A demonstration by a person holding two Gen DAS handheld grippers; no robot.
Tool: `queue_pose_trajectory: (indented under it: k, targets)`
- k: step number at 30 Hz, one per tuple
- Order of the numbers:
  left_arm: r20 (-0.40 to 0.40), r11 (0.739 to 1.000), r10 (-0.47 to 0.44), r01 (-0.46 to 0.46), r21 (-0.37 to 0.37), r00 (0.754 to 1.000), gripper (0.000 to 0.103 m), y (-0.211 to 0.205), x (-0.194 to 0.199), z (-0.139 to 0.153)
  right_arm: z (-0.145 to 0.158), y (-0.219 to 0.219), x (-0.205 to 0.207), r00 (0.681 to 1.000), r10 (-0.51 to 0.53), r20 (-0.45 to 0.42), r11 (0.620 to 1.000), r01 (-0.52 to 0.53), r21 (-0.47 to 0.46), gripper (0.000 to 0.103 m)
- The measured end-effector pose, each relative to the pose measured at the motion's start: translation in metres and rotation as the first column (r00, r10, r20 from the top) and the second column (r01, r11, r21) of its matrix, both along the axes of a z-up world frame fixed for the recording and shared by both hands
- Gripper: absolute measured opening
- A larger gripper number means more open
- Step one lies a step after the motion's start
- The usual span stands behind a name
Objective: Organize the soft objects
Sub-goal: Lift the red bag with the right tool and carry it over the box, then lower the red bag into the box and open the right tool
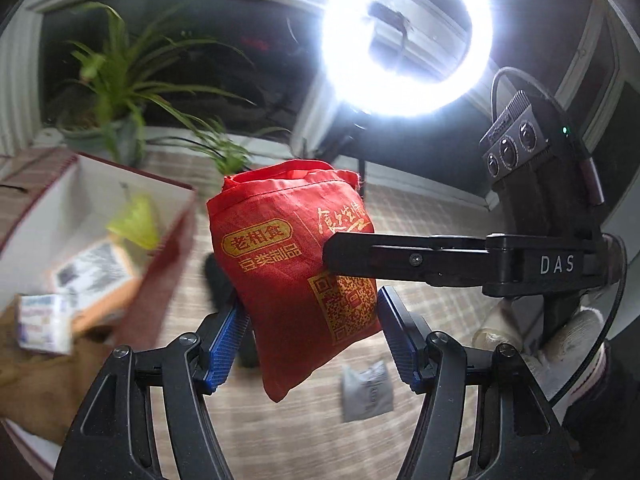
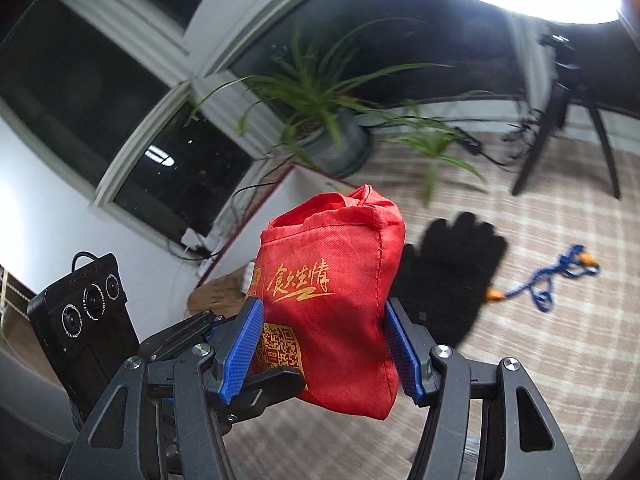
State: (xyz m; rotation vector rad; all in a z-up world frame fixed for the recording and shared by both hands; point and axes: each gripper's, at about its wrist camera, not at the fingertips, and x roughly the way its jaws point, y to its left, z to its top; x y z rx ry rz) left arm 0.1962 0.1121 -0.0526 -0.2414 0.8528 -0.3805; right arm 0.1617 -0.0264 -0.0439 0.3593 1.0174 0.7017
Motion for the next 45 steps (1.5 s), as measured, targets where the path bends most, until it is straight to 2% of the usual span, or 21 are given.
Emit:
queue_pose_trajectory:
  k: [9, 23, 33, 45]
  targets:
    - [0.043, 0.993, 0.088, -0.091, 0.075, 0.995, 0.064, 0.042, -0.014, 0.014, 0.012, 0.063, 0.003, 0.995, 0.098, 0.036, 0.995, -0.097, -0.029, 0.057]
    - [0.017, 0.978, 0.179, -0.18, 0.107, 0.984, 0.064, 0.104, -0.002, 0.003, 0.008, 0.141, 0.03, 0.98, 0.188, 0.058, 0.98, -0.183, -0.084, 0.057]
    - [-0.018, 0.967, 0.224, -0.22, 0.13, 0.974, 0.064, 0.128, 0.005, -0.009, -0.005, 0.176, 0.047, 0.974, 0.222, 0.053, 0.969, -0.214, -0.123, 0.057]
    - [-0.029, 0.954, 0.244, -0.234, 0.186, 0.969, 0.064, 0.134, 0.009, -0.017, -0.011, 0.187, 0.05, 0.972, 0.227, 0.066, 0.961, -0.213, -0.175, 0.058]
